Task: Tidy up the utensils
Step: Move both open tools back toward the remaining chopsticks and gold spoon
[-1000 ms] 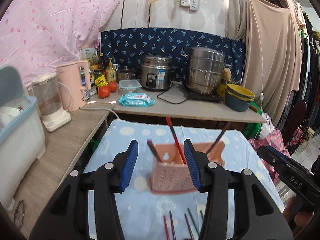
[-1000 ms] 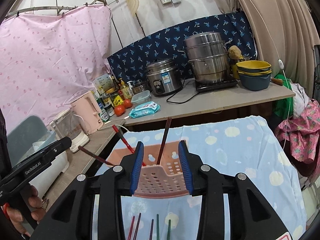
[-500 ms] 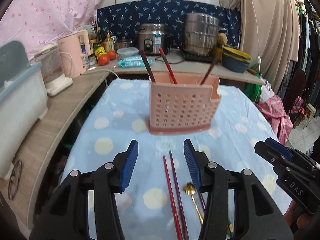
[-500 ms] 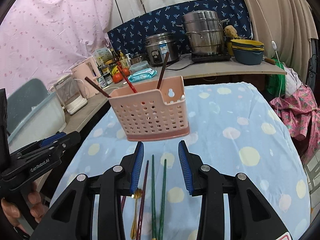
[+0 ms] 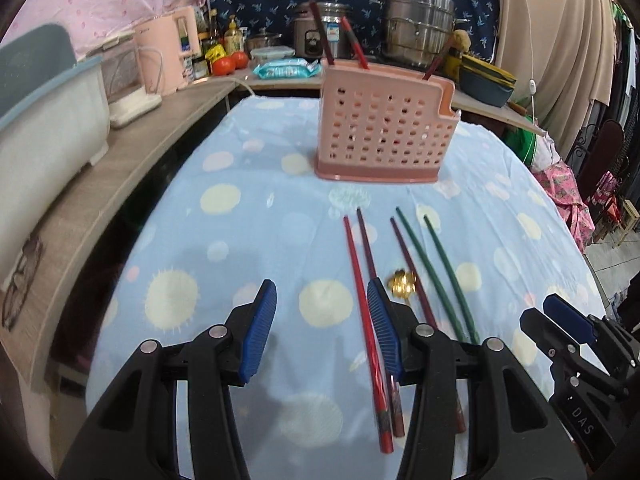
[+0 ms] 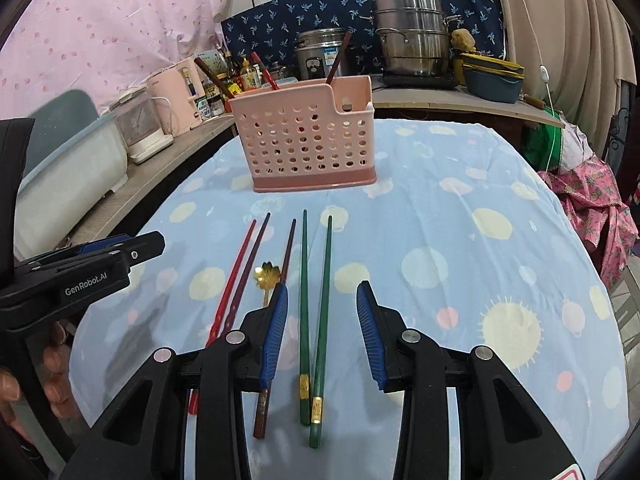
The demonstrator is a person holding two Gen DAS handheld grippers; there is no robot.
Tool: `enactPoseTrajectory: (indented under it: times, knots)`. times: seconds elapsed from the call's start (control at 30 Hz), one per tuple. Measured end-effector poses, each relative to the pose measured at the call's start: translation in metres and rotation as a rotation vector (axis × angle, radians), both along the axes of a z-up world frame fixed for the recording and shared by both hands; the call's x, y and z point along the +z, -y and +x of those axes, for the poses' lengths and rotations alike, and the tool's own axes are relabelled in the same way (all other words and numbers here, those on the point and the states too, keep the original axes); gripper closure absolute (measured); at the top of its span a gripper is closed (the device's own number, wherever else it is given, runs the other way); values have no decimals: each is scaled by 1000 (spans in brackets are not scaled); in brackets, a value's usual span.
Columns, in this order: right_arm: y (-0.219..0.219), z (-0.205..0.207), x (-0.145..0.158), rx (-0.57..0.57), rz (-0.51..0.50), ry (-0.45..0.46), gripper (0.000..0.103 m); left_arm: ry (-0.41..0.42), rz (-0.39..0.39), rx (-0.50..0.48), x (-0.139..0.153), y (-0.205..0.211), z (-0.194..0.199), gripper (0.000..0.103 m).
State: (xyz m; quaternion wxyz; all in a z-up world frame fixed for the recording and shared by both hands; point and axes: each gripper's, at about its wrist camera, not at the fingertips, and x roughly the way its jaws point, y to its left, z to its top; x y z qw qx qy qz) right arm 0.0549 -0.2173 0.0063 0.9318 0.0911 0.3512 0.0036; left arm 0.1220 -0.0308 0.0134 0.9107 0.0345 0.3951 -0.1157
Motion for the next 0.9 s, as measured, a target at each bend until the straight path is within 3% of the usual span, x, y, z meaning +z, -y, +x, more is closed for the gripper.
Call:
enactPoseTrajectory:
  times: [0.43,0.77,0.9]
  knots:
    - [-8,-30,-42,-22,8,-83,68,-93,-16,16,-42,-7,-31,58]
    - [-5,-35,-52,-46,23,-95,71,-110,-20,-6,-51,1,-44,58]
    - [-8,-34,-56,-37,23,-106,78,-114,-18,-8,-53,2,-45,58]
